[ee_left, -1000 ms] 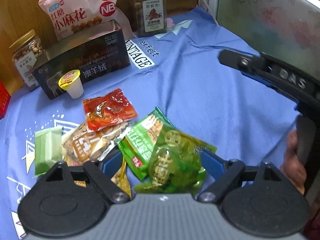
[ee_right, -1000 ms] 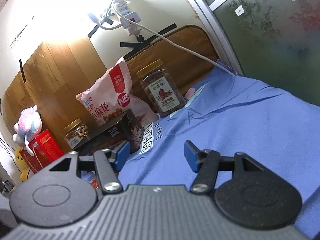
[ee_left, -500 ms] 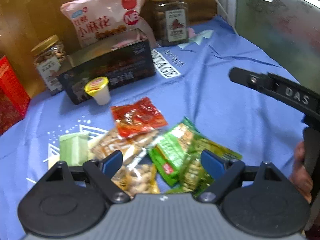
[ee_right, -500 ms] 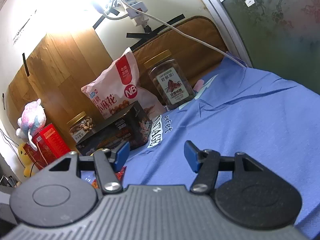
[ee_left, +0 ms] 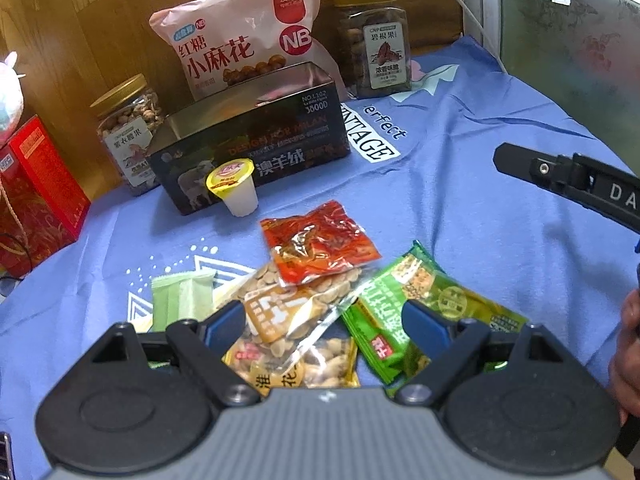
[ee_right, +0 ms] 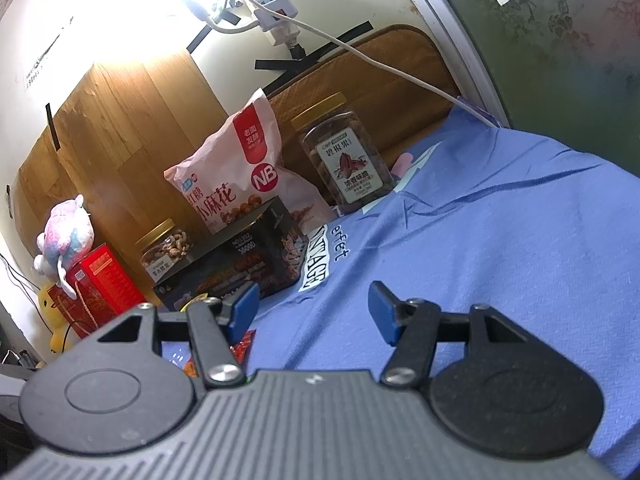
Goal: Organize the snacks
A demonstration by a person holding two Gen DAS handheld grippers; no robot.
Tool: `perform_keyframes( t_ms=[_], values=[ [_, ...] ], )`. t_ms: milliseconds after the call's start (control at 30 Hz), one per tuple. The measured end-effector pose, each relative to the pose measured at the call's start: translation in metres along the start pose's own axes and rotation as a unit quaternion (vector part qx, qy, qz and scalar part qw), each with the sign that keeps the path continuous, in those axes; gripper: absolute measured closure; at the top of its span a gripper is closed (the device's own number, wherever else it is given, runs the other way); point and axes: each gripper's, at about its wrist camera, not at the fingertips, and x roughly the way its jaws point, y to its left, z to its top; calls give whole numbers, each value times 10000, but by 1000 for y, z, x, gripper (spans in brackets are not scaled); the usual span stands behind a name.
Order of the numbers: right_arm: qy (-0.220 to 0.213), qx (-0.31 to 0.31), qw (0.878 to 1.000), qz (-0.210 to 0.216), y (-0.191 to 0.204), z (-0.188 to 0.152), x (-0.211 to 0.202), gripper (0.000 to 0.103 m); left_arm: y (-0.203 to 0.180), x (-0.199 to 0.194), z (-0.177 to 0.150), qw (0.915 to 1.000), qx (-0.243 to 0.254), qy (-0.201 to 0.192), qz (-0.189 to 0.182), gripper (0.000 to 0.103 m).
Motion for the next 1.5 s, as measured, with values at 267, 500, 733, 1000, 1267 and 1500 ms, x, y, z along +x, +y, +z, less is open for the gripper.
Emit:
perform_keyframes(
  t_ms=[267,500,733,1000,1267,1500],
  values=[
    [30,-18,10000,59,3,-2,1,40,2,0,0,9999,-58,-43,141,15],
    [43,-31,10000,84,4,-3,1,40,4,1,-1,9998,-68,-71,168,15],
    [200,-238,9991,290,14,-4,1,40,53,-17,-13,9962,-644,-554,-191,15],
    [689,-1169,9864,922,54,-19,4,40,123,-22,-43,9823,-1484,-663,-935,23],
    [1130,-885,9883,513,31,-33,-17,40,67,-8,-49,9535,-683,-491,-2895,24],
    [1343,-551,9868,715,25,-51,-12,42,35,14,-57,9458,-574,152,-3193,34]
  ],
)
